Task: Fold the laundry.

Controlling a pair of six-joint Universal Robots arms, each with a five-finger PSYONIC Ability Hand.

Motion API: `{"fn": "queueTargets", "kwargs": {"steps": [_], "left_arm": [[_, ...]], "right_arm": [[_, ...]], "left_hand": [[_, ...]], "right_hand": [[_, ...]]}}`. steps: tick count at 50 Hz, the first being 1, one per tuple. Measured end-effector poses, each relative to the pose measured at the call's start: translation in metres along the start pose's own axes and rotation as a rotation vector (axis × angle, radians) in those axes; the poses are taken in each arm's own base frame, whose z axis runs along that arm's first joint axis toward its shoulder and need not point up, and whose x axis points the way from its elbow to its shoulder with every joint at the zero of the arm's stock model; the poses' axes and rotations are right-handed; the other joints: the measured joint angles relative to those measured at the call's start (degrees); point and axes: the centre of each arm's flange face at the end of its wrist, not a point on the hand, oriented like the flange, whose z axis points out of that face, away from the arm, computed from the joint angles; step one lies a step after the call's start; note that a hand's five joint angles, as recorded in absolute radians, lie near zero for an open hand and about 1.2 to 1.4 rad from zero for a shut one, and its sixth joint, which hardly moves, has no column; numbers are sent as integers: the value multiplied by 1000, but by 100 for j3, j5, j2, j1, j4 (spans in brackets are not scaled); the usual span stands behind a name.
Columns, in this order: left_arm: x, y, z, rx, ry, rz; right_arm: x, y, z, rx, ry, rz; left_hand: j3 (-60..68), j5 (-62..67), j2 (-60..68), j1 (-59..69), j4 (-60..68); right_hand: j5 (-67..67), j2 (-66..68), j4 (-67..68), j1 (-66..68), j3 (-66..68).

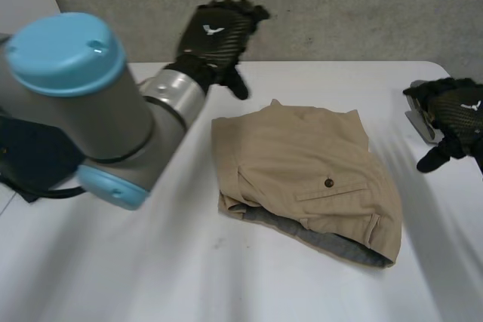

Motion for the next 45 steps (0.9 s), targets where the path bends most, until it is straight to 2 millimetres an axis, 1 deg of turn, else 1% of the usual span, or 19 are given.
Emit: {"fn": "queueTargets", "kwargs": {"steps": [3, 5, 10, 13, 16, 21, 24, 26, 27, 28, 29, 30, 31, 32, 35, 39, 40, 44, 45], "left_arm": [[-15, 10, -5, -49, -30, 33], [-26, 25, -10, -114, -46, 70], [-32, 57, -17, -238, -28, 138], [-26, 87, -21, -330, 30, 194], [-18, 109, -23, -382, 86, 230], [-7, 133, -22, -414, 145, 259], [-1, 139, -21, -415, 162, 264], [7, 144, -19, -407, 181, 267], [9, 145, -19, -405, 183, 267], [13, 146, -18, -398, 191, 267], [18, 146, -18, -391, 197, 267], [20, 146, -18, -387, 200, 267], [22, 145, -18, -382, 202, 267], [26, 144, -18, -375, 206, 267], [34, 138, -20, -357, 211, 265], [40, 116, -24, -325, 204, 251], [43, 102, -28, -309, 197, 236], [50, 68, -42, -275, 177, 184], [53, 53, -49, -260, 170, 157]], "right_arm": [[-9, -1, -11, -67, -45, 28], [-19, 0, -19, -126, -89, 54], [-34, 3, -28, -193, -145, 104], [-45, 9, -30, -231, -175, 177], [-52, 18, -29, -263, -188, 254], [-61, 37, -24, -304, -191, 341], [-63, 44, -21, -310, -182, 355], [-64, 51, -17, -305, -154, 352], [-64, 51, -16, -304, -150, 351], [-63, 53, -14, -295, -130, 342], [-61, 54, -11, -284, -110, 332], [-60, 54, -10, -276, -97, 325], [-59, 54, -8, -270, -89, 320], [-57, 52, -5, -249, -67, 305], [-51, 47, 2, -204, -34, 263], [-42, 33, 16, -126, -4, 159], [-39, 26, 21, -98, 1, 114], [-35, 8, 37, -34, 4, 3], [-35, 1, 44, -7, 0, -37]], "left_hand": [[0, -1, 0, 0, -1], [0, -3, 0, 0, -1], [0, -1, -1, 0, -1], [0, -23, -56, 0, -17], [0, -28, -56, 0, -23], [0, -27, -56, 0, -23], [59, 61, 21, 84, 37], [582, 623, 586, 700, 542], [582, 623, 586, 700, 542], [2484, 2571, 2504, 2725, 2531], [3277, 3345, 3434, 3570, 3329], [3277, 3345, 3434, 3570, 3329], [4432, 4468, 4543, 4540, 4489], [5095, 5088, 5141, 4796, 5153], [5276, 5242, 5298, 4796, 5330], [5276, 5242, 5300, 4796, 5330], [5277, 5242, 5302, 4796, 5330], [5281, 5242, 5305, 4796, 5331], [5290, 5242, 5308, 4796, 5331]], "right_hand": [[0, 0, 0, 0, 0], [0, 0, 0, 0, 0], [0, 0, 0, 0, 0], [0, 0, 0, 0, 0], [0, 0, 0, 0, 0], [0, 0, -1, 0, 0], [100, 87, 78, 57, 87], [1073, 1084, 1030, 920, 1058], [1401, 1423, 1358, 1258, 1388], [2595, 2804, 2582, 2608, 2715], [3650, 3841, 3704, 3657, 3715], [4061, 4270, 4131, 3940, 4132], [4499, 4711, 4576, 4404, 4567], [5138, 5329, 5231, 4912, 5244], [5369, 5459, 5570, 4995, 5514], [5372, 5459, 5605, 4996, 5565], [5372, 5459, 5611, 4996, 5565], [5372, 5459, 5624, 4996, 5565], [5372, 5459, 5624, 4996, 5565]]}}
